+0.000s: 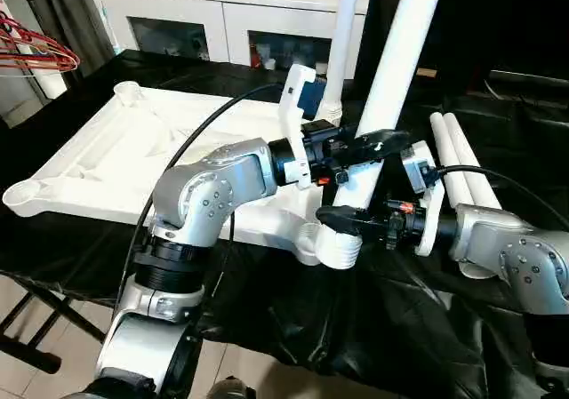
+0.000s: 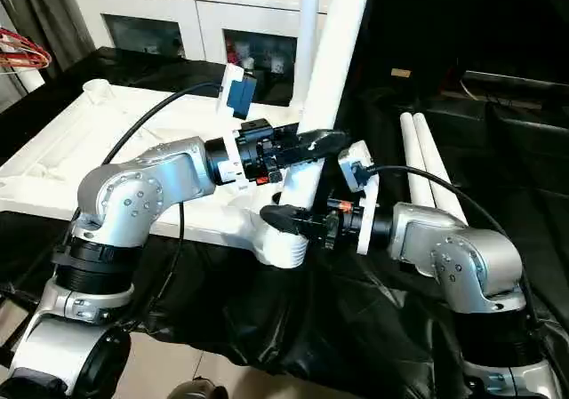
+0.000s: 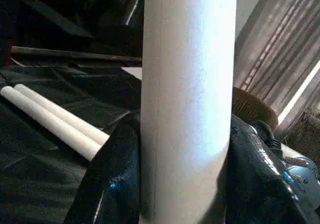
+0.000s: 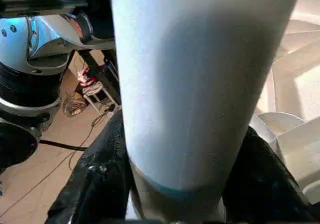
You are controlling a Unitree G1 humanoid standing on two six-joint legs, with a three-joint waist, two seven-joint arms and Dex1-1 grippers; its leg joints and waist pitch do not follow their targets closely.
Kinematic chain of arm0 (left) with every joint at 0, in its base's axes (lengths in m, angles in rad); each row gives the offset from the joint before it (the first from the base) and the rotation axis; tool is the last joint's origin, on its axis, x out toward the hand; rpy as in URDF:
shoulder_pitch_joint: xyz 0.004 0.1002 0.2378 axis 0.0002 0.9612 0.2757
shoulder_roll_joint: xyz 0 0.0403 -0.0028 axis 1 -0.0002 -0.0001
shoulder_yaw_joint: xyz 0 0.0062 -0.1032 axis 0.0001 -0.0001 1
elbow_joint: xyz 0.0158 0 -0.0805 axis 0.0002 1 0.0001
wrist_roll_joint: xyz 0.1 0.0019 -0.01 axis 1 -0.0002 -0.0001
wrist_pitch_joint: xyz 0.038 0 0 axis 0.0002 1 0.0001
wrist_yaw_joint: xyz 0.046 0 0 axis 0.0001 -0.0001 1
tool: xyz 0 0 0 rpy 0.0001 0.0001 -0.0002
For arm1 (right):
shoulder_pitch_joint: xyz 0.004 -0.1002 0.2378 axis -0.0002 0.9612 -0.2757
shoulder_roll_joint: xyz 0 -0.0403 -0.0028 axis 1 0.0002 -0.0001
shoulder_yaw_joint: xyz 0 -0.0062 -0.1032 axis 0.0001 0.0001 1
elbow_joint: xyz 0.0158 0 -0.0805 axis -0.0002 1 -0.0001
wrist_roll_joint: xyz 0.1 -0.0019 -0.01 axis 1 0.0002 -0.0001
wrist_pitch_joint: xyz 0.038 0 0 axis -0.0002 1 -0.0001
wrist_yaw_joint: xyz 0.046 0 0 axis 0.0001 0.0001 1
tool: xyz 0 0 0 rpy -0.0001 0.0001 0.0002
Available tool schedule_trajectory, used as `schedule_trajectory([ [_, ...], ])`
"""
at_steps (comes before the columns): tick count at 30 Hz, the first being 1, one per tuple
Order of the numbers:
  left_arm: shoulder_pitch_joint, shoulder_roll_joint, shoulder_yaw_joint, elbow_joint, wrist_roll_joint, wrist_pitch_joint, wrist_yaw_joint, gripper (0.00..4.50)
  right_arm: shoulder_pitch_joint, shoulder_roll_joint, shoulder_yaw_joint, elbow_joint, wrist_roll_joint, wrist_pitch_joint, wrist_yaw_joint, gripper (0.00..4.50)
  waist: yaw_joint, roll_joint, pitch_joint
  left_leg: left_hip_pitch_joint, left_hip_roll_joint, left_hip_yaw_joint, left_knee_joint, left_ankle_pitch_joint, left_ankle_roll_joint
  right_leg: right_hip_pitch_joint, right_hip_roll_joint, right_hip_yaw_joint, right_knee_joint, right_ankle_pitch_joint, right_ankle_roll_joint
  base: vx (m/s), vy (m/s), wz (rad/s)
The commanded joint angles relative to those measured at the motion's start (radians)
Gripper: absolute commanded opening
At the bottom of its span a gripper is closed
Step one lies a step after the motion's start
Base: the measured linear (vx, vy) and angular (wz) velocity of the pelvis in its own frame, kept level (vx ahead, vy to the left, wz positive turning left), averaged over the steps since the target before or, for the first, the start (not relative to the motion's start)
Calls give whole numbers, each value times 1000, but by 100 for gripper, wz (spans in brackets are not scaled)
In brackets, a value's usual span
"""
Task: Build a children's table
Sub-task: Pick table leg
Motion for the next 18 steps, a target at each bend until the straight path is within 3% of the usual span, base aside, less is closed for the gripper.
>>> schedule_trajectory([
  [1,-8,0,2,-28,-13,2,-12,188,-8,-9,1,16,-10,5,-10,203,5,-25,-73,10,46,-16,-58,-104,36,57,-75,45,-72,-220,-151,0,0,0],
  [5,-9,0,4,-26,-15,1,-11,188,-7,-9,2,18,-11,2,-15,193,6,-23,-73,11,47,-16,-58,-108,33,55,-74,44,-72,-219,-151,0,0,0],
  [6,-9,-2,9,-25,-12,0,2,244,-5,-8,1,18,-12,-1,-18,190,8,-23,-73,12,47,-16,-58,-110,32,55,-74,44,-72,-221,-151,0,0,0],
  [10,-17,-14,46,-5,-37,12,21,264,1,-3,-1,16,-18,-10,-26,189,14,-24,-74,11,46,-16,-56,-98,33,55,-74,45,-70,-203,-158,0,0,0],
  [11,-17,-15,46,-5,-34,5,20,292,1,-2,-1,17,-19,-12,-27,189,16,-21,-74,12,46,-16,-56,-100,33,55,-74,45,-70,-206,-158,0,0,0],
  [18,-22,-31,147,22,-47,-85,63,302,3,48,-43,28,-21,-67,-78,189,15,-20,-75,11,46,-18,-58,-118,26,55,-75,43,-71,-214,-152,0,0,0],
])
